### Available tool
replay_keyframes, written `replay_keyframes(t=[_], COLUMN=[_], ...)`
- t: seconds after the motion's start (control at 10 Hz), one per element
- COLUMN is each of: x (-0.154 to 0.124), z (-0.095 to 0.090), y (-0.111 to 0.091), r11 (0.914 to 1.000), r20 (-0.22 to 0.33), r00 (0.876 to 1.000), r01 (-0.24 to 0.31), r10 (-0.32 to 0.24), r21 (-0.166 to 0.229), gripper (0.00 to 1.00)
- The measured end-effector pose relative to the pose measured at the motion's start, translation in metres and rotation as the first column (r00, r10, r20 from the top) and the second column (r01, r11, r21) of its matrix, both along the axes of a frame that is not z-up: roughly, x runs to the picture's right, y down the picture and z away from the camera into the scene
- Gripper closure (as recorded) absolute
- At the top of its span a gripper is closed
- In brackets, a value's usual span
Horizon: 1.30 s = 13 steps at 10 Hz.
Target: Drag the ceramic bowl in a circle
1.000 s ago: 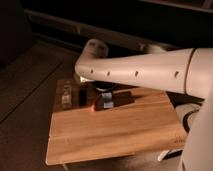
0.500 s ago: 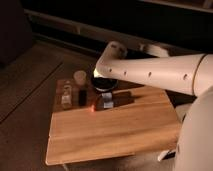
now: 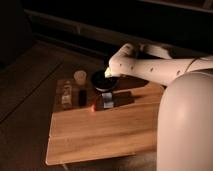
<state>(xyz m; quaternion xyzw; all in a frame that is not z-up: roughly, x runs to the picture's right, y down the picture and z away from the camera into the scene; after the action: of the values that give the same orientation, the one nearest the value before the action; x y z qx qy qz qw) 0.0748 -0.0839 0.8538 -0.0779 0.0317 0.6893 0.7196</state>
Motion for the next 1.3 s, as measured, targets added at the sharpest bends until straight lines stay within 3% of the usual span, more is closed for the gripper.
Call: replay_keyframes(t=[0.5, 0.8, 1.0, 1.3], x=[-0.005, -0.004, -0.012, -0.005], z=[0.0, 0.021, 0.041, 0.076], y=[-0.001, 0.008, 0.018, 0.031], r11=[0.9998, 0.9936, 0.981, 0.9746], r20=[0.011, 0.006, 0.039, 0.033], r00=[1.0, 0.994, 0.981, 0.977], r01=[-0.019, -0.113, -0.191, -0.208], r10=[0.019, 0.113, 0.193, 0.212], r21=[0.011, 0.003, -0.032, -0.082], gripper=[0.35, 0.35, 0.35, 0.35])
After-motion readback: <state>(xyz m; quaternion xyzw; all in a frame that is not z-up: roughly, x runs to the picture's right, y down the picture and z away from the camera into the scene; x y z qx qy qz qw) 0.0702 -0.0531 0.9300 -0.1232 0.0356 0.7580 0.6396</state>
